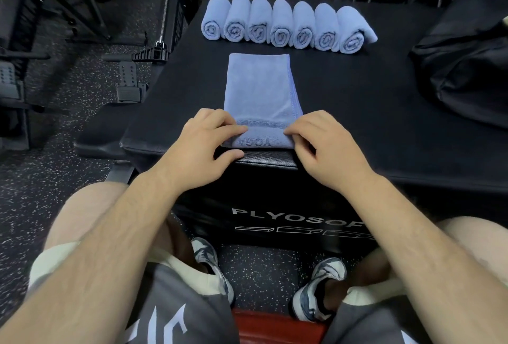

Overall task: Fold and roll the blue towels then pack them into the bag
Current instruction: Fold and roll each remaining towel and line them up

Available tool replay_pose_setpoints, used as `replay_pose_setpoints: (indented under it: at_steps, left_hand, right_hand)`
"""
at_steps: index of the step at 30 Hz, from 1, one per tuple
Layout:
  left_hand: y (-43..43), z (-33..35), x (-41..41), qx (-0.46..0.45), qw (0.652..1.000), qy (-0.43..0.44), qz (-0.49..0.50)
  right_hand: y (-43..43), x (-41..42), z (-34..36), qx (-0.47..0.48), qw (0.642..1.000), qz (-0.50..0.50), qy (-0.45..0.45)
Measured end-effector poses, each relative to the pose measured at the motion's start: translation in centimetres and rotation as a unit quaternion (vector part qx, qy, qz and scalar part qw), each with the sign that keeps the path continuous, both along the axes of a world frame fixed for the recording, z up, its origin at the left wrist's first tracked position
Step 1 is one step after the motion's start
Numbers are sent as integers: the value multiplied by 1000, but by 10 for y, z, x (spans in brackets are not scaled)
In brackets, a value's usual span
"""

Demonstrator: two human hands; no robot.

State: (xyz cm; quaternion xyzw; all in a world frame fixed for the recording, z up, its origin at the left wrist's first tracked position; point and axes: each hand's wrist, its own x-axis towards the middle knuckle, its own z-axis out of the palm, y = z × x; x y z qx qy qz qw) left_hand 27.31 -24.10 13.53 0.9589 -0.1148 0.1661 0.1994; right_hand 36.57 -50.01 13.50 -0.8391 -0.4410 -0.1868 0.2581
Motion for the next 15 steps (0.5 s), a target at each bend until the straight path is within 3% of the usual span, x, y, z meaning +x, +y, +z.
replay_pose_setpoints:
  at_steps: [5,12,15]
  left_hand:
    - [3,4,0,-38,999,17,28]
    - [-8,13,-6,-112,989,72,67]
    - [-9,6,-2,-81,994,32,72]
  right_hand:
    - [-9,4,2,-68,993,7,100]
    - [-12,-5,22,-37,967,-34,250]
    - [-7,-8,25,-37,960,-40,275]
